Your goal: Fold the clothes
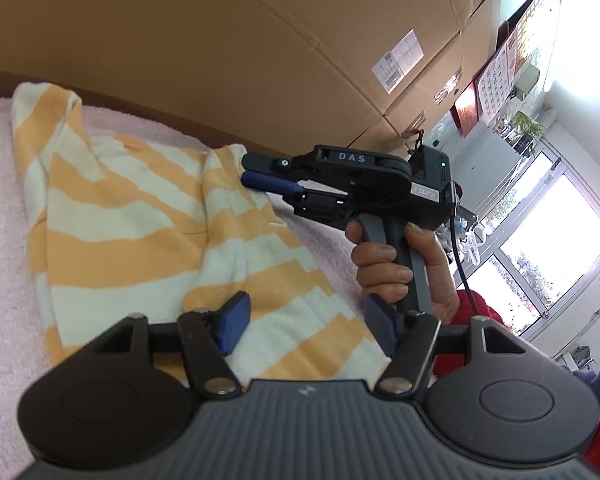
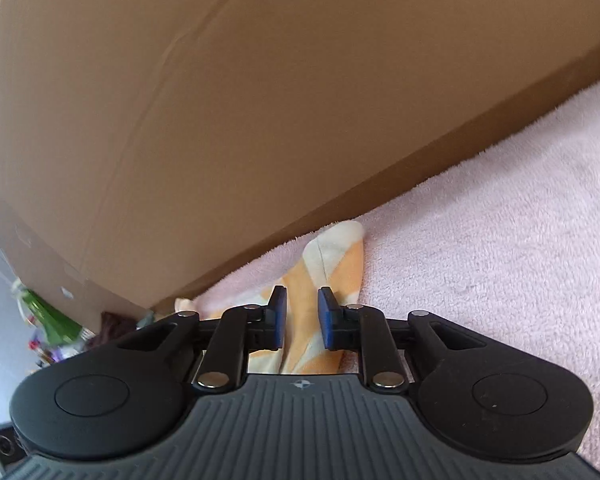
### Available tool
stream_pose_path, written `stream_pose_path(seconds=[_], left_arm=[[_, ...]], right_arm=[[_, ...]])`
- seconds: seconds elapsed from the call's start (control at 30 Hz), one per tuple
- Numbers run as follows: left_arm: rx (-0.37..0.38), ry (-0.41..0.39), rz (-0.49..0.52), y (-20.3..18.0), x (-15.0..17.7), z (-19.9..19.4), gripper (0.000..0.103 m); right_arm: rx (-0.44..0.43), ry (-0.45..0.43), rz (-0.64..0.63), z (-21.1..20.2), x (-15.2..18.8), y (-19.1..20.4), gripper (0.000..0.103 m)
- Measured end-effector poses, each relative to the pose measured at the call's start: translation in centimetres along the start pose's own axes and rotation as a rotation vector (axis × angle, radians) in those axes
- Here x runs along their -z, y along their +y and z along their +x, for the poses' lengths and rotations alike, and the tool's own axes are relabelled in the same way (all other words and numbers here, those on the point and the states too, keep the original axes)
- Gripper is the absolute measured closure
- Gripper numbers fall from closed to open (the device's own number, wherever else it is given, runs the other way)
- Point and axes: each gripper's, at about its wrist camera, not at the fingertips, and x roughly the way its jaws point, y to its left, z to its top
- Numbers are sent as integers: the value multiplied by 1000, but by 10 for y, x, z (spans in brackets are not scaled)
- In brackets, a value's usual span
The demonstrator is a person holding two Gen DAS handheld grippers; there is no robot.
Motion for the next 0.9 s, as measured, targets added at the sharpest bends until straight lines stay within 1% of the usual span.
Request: stream_pose_path(seconds=[0.03,0.1,0.17,0.23,0.27,0.3,0.33,0.37,0.4,0.43,0.47,0.5,0.57,0.6,0.63,0.67,0.7,0.73,0.77,0.8,0.9], left_arm=[[-4,-10,3,0,0,-2,30],[-14,-30,10,1,-1,-5,29],[-13,-19,-15,8,-2,-2,33],[-14,-19,-18,9,-3,-2,33],[-18,-19,-11,8,-3,-2,33],[-22,-19,-3,7,-3,-2,33],[-30,-24,4,6,-3,-4,37],[-38,-30,10,5,-3,-5,40],[-45,-36,17,5,-3,-7,40],[-32,-51,23,3,-4,-9,41],[-17,-67,29,1,-4,-11,41],[-3,-83,35,0,-4,-13,39],[26,-114,47,-4,-5,-17,33],[1,-91,44,-2,-5,-12,33],[-25,-65,41,-1,-5,-5,33],[-41,-34,39,0,-5,2,37],[-44,-31,36,1,-6,3,37],[-45,-28,32,2,-6,4,35],[-51,-28,30,3,-7,4,38],[-57,-27,29,4,-7,3,38],[-71,-21,57,0,-6,4,39]], right_arm=[[-20,-1,14,-1,-1,-1,79],[-96,26,23,-1,0,1,79],[-163,83,30,4,2,4,75],[-169,144,21,12,5,6,73],[-144,153,9,15,5,6,73],[-111,132,-3,16,5,6,82],[-78,110,-16,16,4,5,86],[-46,89,-28,16,3,5,87],[-20,67,-44,16,3,6,86],[-1,50,-58,15,2,8,85],[-24,59,-62,15,3,10,82],[-52,70,-66,16,3,13,80],[-156,133,-80,20,6,20,78],[-203,183,-90,23,9,24,75],[-235,229,-107,27,12,29,75],[-243,259,-140,29,15,34,75],[-225,268,-182,31,17,38,75],[-186,257,-215,34,19,40,78],[-151,246,-244,35,21,41,83],[-136,233,-251,28,20,36,87],[-119,212,-256,41,23,40,92]])
